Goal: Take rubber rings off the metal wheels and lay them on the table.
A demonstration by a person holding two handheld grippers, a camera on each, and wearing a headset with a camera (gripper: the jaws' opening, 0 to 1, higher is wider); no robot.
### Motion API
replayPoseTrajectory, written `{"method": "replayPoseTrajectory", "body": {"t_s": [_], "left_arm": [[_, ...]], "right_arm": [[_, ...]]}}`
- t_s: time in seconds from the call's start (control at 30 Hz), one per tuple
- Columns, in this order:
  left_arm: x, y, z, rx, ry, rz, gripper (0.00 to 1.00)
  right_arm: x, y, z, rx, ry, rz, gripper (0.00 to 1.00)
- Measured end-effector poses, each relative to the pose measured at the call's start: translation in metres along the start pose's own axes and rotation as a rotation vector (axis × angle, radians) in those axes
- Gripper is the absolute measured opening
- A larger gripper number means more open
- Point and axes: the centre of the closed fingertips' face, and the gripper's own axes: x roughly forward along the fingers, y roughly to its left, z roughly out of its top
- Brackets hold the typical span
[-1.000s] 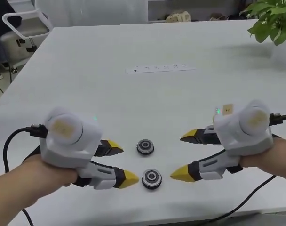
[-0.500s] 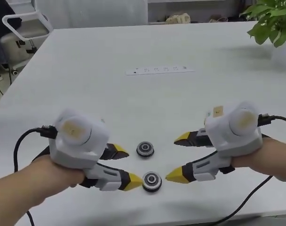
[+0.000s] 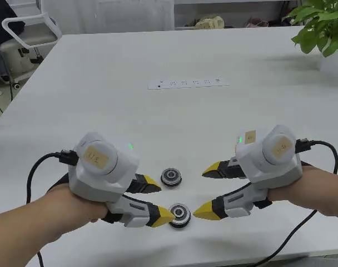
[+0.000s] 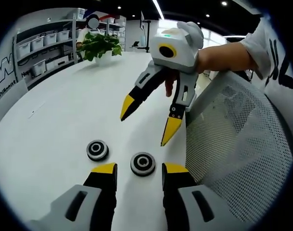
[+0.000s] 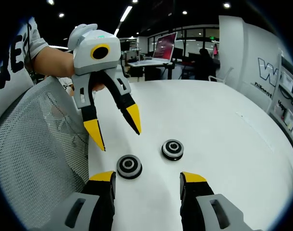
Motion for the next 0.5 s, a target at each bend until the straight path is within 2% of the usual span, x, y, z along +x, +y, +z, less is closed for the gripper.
{"method": "replayPoseTrajectory", "body": {"t_s": [0.5], "left_arm": [[0.016,-0.007,-0.004,0.012,0.04,-0.047,0.24]], "right_arm": [[0.002,0.004,-0.008,0.007,0.017,0.015,0.5]]}}
